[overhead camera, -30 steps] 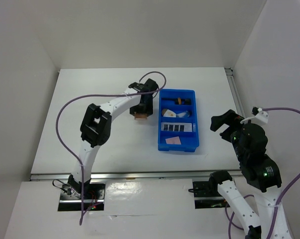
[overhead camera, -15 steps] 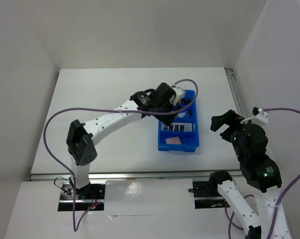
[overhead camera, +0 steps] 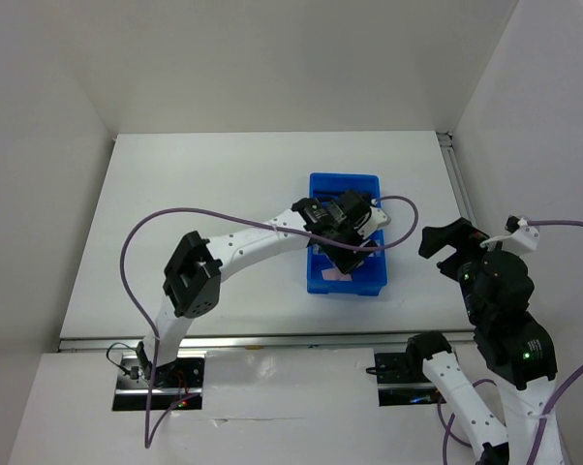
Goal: Organize the makeup
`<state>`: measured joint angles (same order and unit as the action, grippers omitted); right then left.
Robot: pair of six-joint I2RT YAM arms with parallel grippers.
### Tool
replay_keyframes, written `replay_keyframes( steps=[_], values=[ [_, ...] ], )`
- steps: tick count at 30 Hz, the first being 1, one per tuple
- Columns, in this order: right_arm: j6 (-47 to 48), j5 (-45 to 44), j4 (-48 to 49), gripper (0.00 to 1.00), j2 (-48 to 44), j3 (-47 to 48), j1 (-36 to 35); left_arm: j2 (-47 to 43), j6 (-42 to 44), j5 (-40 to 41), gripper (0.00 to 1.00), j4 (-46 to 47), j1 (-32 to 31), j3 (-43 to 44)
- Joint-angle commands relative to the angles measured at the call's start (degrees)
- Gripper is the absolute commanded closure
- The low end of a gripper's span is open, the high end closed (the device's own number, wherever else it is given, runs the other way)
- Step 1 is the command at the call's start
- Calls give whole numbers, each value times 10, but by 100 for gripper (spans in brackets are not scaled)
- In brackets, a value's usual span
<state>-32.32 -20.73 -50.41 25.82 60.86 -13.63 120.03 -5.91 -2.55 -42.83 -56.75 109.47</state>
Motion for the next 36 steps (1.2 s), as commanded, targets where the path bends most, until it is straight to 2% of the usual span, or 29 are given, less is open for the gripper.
replay_keyframes(
  steps=[1, 4, 8, 9, 12, 14, 23, 26, 30, 36],
  values=[
    [1, -15, -4, 0, -2, 19, -1, 19, 21, -6, 45, 0, -1, 29],
    [1, -15, -4, 0, -2, 19, -1, 31, 21, -11, 39, -12, -6, 36],
    [1, -15, -4, 0, -2, 19, -1, 31, 27, -11, 22, -25, -12, 36],
    [1, -15, -4, 0, -2, 19, -1, 25, 27, -11, 14, -25, -12, 36],
    [1, -15, -4, 0, -2, 19, -1, 25, 27, -6, 9, -25, -12, 36],
    [1, -10, -4, 0, -2, 19, -1, 25, 27, 0, 0, -25, -12, 36],
    [1, -10, -4, 0, 3, 19, -1, -24, -1, 48, 0, -25, -12, 67],
    [1, -5, -4, 0, 8, 19, -1, -61, -35, 54, 0, -31, 18, 75],
    [12, 2, -4, 0, 33, 24, -1, -122, -83, 54, 1, -43, 87, 52],
    [29, 28, -9, 0, 128, 36, -1, -252, -164, 57, 3, -38, 249, -100]
  ],
)
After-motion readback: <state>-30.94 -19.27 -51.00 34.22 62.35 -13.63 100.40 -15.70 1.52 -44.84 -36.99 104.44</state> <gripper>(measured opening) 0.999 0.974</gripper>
